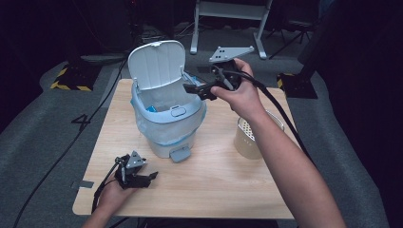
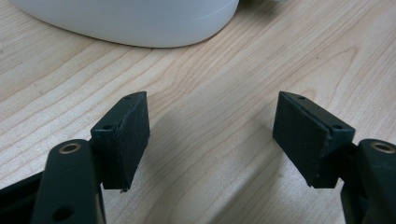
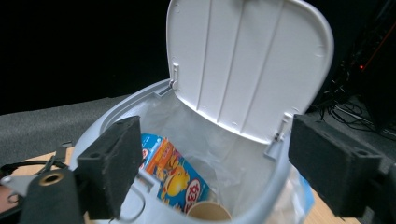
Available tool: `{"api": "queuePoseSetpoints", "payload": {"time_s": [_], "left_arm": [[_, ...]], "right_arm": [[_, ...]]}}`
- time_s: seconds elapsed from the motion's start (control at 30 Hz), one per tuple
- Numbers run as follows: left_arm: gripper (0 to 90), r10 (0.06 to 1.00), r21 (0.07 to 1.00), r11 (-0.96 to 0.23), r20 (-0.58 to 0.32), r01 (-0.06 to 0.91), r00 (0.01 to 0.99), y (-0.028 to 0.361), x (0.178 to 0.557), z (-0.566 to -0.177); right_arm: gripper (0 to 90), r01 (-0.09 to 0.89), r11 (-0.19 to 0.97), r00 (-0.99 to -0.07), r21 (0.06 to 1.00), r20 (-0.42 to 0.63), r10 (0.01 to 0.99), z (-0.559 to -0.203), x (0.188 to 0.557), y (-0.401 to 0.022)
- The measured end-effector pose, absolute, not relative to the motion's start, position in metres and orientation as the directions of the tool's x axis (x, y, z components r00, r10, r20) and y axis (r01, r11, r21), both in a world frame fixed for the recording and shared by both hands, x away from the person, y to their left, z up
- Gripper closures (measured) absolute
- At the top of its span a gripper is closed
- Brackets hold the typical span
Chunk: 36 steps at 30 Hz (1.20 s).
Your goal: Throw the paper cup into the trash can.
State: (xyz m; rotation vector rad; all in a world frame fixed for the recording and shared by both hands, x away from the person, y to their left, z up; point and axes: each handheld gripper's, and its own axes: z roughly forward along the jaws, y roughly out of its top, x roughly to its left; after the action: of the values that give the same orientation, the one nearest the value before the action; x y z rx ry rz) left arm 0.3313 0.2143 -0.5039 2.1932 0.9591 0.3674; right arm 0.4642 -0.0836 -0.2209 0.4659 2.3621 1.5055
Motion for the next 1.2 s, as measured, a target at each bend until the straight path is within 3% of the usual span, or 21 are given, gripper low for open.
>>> {"api": "queuePoseSetpoints", "payload": {"time_s": [0.4,0.67,1.2], "left_arm": [[27.5,0.729,0.704,-0.476,-0.019,0.527,0.684,0.215,0.331,-0.504],[27.4,0.735,0.708,-0.471,-0.015,0.527,0.678,0.214,0.332,-0.504],[27.8,0.734,0.707,-0.467,-0.025,0.531,0.679,0.216,0.333,-0.504]], "right_arm": [[21.4,0.139,0.456,-0.855,0.879,-0.126,0.503,-0.214,0.436,-0.154],[22.2,0.156,0.435,-0.821,0.887,-0.128,0.556,-0.216,0.413,-0.195],[23.7,0.220,0.411,-0.780,0.885,-0.094,0.619,-0.245,0.372,-0.260]]}}
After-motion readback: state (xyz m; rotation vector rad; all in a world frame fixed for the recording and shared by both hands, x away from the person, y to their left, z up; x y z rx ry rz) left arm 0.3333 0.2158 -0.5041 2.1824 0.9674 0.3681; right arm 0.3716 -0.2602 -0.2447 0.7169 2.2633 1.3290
